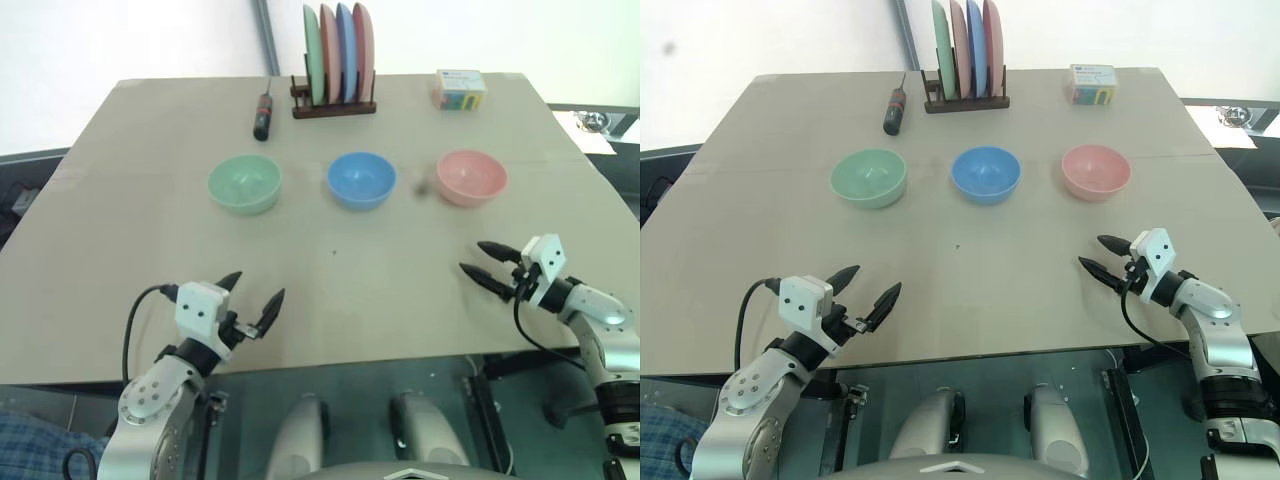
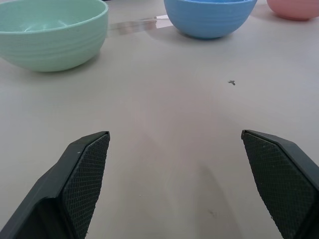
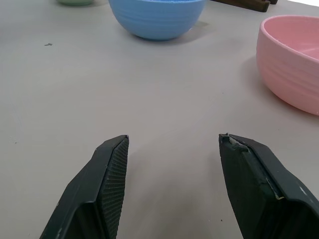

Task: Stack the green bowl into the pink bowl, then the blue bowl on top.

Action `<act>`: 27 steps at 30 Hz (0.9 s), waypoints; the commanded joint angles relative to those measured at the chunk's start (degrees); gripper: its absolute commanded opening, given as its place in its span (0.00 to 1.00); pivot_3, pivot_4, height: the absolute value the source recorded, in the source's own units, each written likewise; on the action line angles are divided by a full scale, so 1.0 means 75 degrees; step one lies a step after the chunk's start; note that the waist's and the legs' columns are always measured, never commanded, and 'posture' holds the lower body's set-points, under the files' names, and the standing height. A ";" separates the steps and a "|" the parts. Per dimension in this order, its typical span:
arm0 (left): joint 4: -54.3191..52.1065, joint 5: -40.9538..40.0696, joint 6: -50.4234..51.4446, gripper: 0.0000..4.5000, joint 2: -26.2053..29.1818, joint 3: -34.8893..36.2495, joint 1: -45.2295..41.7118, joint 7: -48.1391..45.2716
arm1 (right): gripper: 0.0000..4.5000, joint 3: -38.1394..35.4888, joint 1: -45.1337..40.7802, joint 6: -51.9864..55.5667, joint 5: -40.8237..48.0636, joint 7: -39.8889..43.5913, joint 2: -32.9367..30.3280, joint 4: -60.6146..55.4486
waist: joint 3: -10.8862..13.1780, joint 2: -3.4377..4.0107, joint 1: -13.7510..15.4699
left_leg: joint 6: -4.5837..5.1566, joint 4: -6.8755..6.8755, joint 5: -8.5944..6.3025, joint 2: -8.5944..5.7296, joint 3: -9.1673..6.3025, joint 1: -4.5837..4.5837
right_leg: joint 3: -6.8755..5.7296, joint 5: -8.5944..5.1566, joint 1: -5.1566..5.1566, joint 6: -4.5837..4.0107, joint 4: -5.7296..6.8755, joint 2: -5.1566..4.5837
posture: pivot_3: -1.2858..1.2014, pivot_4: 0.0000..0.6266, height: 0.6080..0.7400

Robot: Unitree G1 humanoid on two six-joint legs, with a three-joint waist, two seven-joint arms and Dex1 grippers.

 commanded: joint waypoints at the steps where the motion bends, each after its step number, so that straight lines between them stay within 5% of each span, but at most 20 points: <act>1: -0.0150 -0.0088 -0.0201 1.00 0.0053 0.0058 0.0050 -0.0129 | 0.67 -0.0221 0.0012 -0.0167 0.0032 0.0007 -0.0107 -0.0047 | 0.0000 0.0000 0.0001 | 0.0000 0.0000 0.0000 0.0000 0.0000 0.0000 | 0.0000 0.0000 0.0000 0.0000 0.0000 0.0000 | 0.52 0.24 1.00; 24: 0.0022 -0.0117 -0.0531 1.00 0.0051 0.0051 0.0002 -0.0328 | 0.67 -0.0240 -0.0134 -0.0452 -0.0070 0.0075 -0.0169 0.0258 | 0.0000 0.0000 0.0000 | 0.0000 0.0000 0.0000 0.0000 0.0000 0.0000 | 0.0000 0.0000 0.0000 0.0000 -0.0001 0.0000 | 0.52 0.24 1.00; 27: -0.0131 -0.0403 -0.0636 1.00 -0.0028 -0.0055 -0.0125 -0.0532 | 0.67 -0.0032 -0.0474 -0.0681 -0.0821 -0.0312 -0.0452 0.0551 | 0.0000 0.0000 0.0000 | 0.0000 0.0000 0.0000 0.0000 0.0002 0.0000 | 0.0001 0.0000 0.0000 0.0000 -0.0001 0.0000 | 0.52 0.24 1.00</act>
